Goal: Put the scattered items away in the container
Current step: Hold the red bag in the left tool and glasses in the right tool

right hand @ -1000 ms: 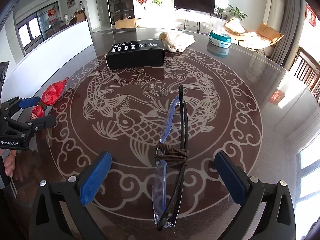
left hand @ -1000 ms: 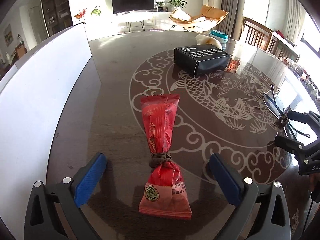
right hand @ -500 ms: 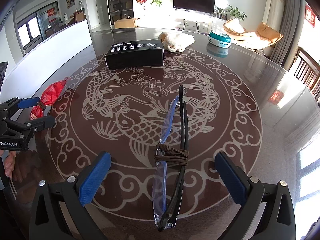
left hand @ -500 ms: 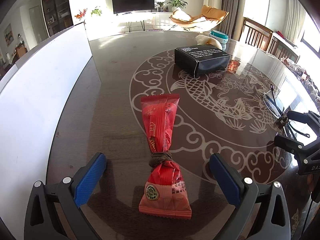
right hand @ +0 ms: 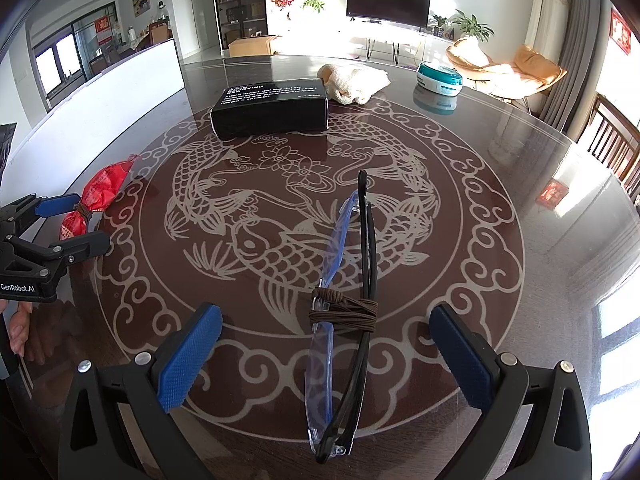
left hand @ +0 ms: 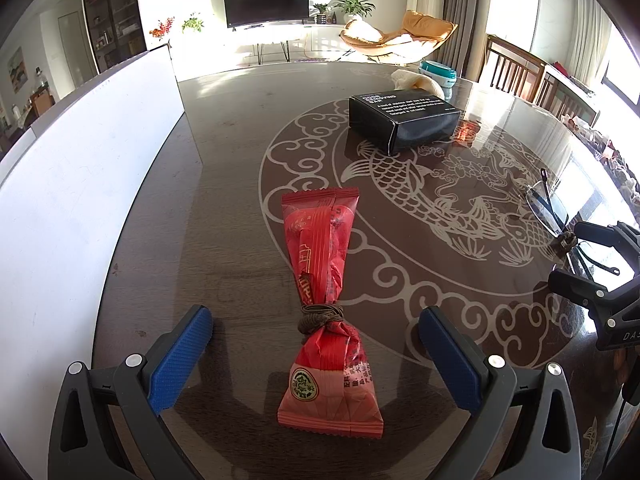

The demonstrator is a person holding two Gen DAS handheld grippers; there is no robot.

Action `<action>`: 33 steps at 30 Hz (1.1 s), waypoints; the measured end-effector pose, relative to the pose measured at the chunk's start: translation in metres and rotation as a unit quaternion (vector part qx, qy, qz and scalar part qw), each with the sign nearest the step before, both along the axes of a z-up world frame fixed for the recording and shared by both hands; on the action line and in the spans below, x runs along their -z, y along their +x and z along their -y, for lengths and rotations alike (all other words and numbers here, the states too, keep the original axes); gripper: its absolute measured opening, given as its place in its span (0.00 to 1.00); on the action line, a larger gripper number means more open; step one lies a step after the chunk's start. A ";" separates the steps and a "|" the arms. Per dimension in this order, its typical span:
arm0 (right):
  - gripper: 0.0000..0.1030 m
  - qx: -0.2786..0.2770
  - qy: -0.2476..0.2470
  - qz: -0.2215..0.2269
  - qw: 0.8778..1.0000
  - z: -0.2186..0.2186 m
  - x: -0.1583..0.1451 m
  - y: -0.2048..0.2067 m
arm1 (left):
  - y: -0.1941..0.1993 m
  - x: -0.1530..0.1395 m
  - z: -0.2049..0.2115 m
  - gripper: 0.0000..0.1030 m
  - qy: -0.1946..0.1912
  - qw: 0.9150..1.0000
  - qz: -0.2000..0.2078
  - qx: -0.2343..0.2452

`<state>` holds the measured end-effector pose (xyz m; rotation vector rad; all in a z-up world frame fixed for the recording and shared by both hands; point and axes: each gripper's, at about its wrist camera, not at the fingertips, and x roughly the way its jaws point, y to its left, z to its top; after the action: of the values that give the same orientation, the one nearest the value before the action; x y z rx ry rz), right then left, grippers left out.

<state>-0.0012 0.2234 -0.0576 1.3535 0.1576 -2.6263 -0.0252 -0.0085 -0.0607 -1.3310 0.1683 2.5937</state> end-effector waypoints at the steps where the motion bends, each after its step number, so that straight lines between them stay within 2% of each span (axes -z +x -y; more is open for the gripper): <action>1: 1.00 0.000 0.000 0.000 1.000 0.000 0.000 0.000 | 0.000 0.000 0.000 1.00 0.000 1.000 0.000 0.000; 26: 1.00 0.000 0.000 0.000 1.000 0.000 0.000 -0.001 | 0.000 0.000 0.000 1.00 0.000 1.000 0.000 0.001; 28: 1.00 -0.007 -0.001 0.013 1.000 -0.001 -0.001 -0.002 | -0.002 0.000 0.000 1.00 -0.003 1.000 0.005 0.015; 31: 1.00 -0.027 -0.004 0.063 0.998 -0.009 -0.005 -0.007 | -0.004 -0.002 0.002 1.00 -0.009 0.998 0.025 0.051; 33: 1.00 -0.031 -0.015 0.079 0.996 -0.017 -0.009 -0.009 | -0.004 -0.003 0.003 1.00 -0.011 0.998 0.031 0.054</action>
<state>-0.0101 0.2401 -0.0483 1.5130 0.1356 -2.4501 -0.0295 -0.0116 -0.0575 -1.3685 0.2513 2.4644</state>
